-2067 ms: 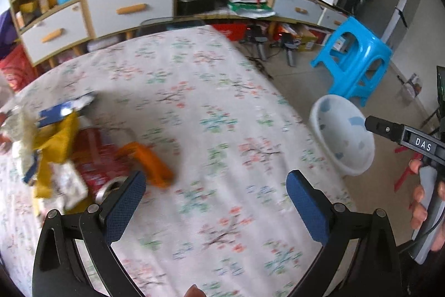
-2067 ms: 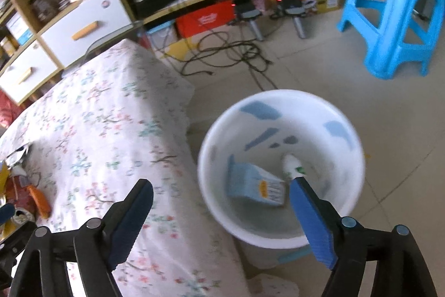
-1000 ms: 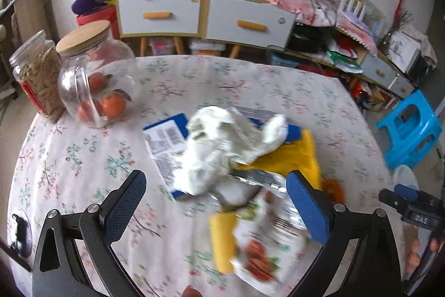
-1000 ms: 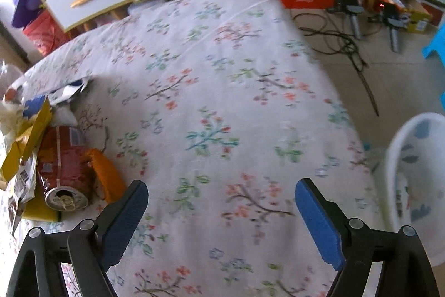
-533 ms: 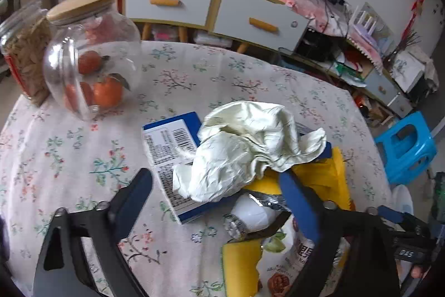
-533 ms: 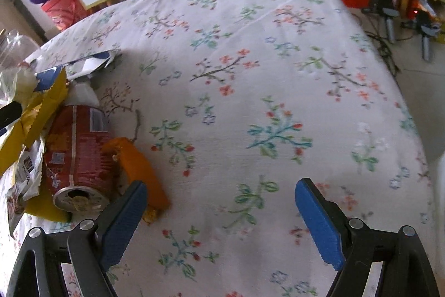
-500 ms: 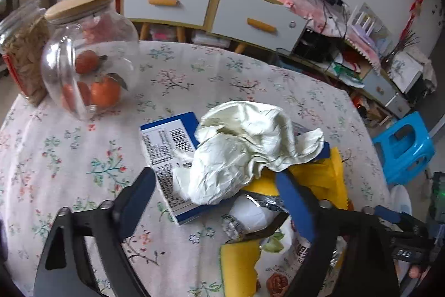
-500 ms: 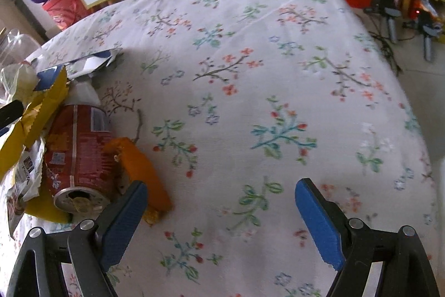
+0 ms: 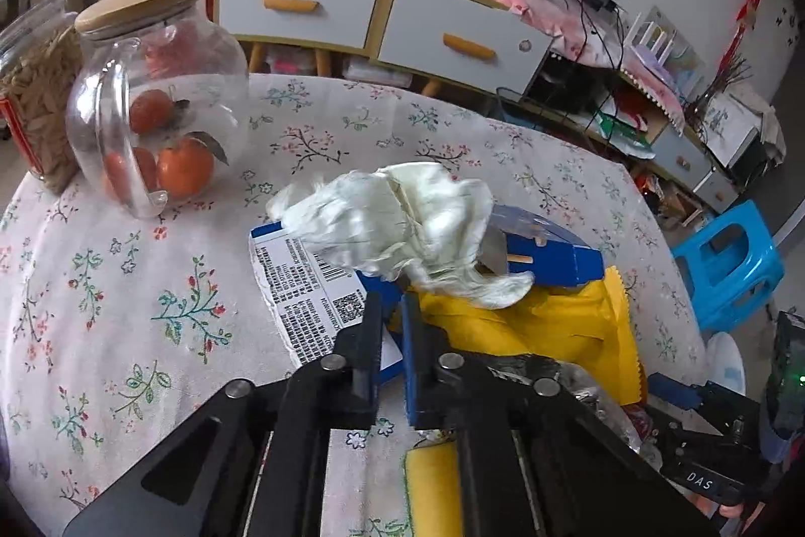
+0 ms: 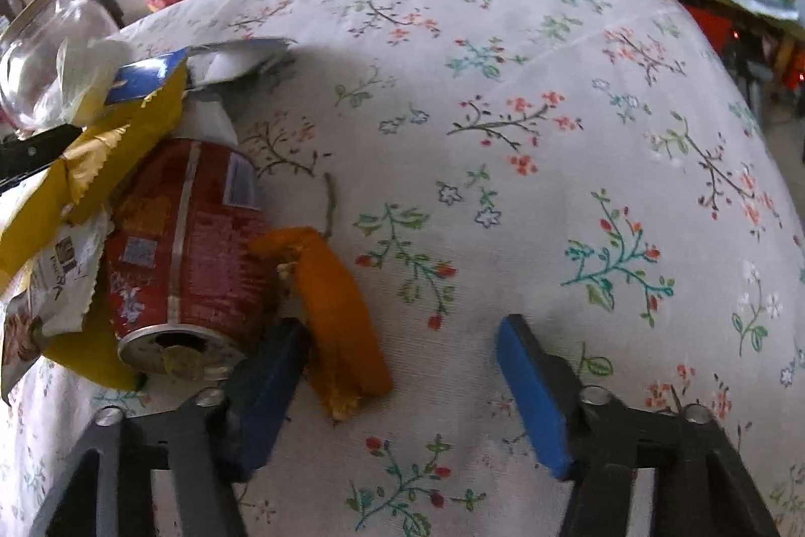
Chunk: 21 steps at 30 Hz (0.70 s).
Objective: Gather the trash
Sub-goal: 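Grasp the orange peel with the right gripper while the left grasps crumpled white plastic, then carry the orange peel to the bin and release it with the right gripper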
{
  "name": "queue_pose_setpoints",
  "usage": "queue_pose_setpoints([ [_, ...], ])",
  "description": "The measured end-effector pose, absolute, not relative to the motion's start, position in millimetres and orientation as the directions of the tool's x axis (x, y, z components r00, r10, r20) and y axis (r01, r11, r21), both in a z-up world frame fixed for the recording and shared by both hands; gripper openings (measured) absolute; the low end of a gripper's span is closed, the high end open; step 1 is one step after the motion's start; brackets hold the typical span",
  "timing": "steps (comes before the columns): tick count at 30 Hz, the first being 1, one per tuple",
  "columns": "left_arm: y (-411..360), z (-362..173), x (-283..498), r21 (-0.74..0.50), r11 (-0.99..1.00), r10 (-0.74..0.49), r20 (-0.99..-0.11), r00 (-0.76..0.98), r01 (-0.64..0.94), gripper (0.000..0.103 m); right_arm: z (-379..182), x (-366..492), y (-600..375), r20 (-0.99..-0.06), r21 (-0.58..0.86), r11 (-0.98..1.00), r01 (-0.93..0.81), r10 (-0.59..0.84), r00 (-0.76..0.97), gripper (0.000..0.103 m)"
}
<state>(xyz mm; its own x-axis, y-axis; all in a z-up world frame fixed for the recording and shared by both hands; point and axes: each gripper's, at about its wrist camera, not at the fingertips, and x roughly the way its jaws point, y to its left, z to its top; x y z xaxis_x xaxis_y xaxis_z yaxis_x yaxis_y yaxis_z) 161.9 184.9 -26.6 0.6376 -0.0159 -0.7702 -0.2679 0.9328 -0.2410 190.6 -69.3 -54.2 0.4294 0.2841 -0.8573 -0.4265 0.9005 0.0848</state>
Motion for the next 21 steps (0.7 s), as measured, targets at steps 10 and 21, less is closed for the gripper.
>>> queue_pose_setpoints([
  [10,199.8,-8.5,145.3,-0.288,0.898,-0.002,-0.76,0.65,-0.334,0.043,-50.2,184.6,-63.6,-0.853,0.095,0.887,-0.452,0.307,0.423,0.018],
  [21,209.5,-0.1,191.2,-0.339,0.871,-0.01,-0.737,0.676,-0.357,0.074,-35.7,195.5,-95.1,-0.842,0.12,0.92,-0.372,0.293,0.453,0.016],
])
